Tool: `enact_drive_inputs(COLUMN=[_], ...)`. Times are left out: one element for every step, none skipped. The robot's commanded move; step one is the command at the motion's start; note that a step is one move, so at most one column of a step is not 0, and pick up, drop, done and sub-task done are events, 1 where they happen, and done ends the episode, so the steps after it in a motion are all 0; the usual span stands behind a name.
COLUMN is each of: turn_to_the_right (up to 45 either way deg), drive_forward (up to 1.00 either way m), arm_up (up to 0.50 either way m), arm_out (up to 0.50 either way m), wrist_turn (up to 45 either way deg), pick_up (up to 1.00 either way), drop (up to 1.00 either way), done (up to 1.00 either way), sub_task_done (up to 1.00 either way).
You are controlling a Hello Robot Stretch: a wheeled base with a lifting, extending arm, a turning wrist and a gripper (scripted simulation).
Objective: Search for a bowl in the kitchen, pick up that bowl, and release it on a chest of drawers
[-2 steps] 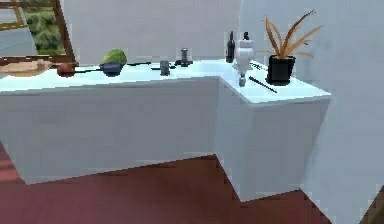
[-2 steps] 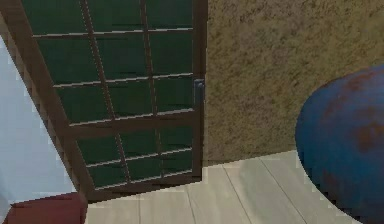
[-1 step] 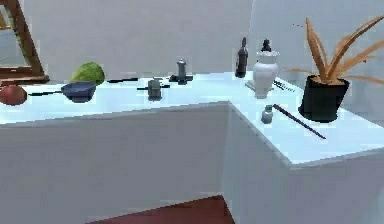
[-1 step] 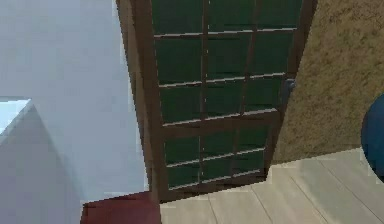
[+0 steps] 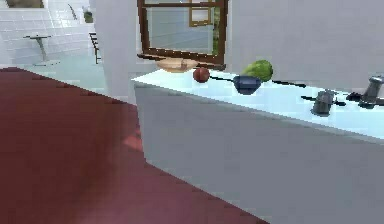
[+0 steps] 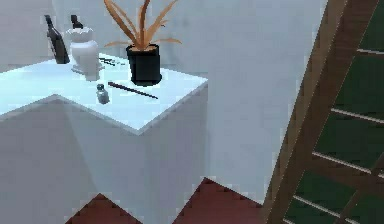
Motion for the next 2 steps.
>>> enact_drive_inputs(turn_to_the_right=[0.0,-45.0], drive_forward=[0.55,0.00], arm_up=[0.00,0.00], arm_out=[0.00,0.00], wrist_turn=[0.0,0.0], pick_up=[0.00,0.00], drop=[0.00,0.00], done=[0.00,0.00], sub_task_done=[0.00,0.00])
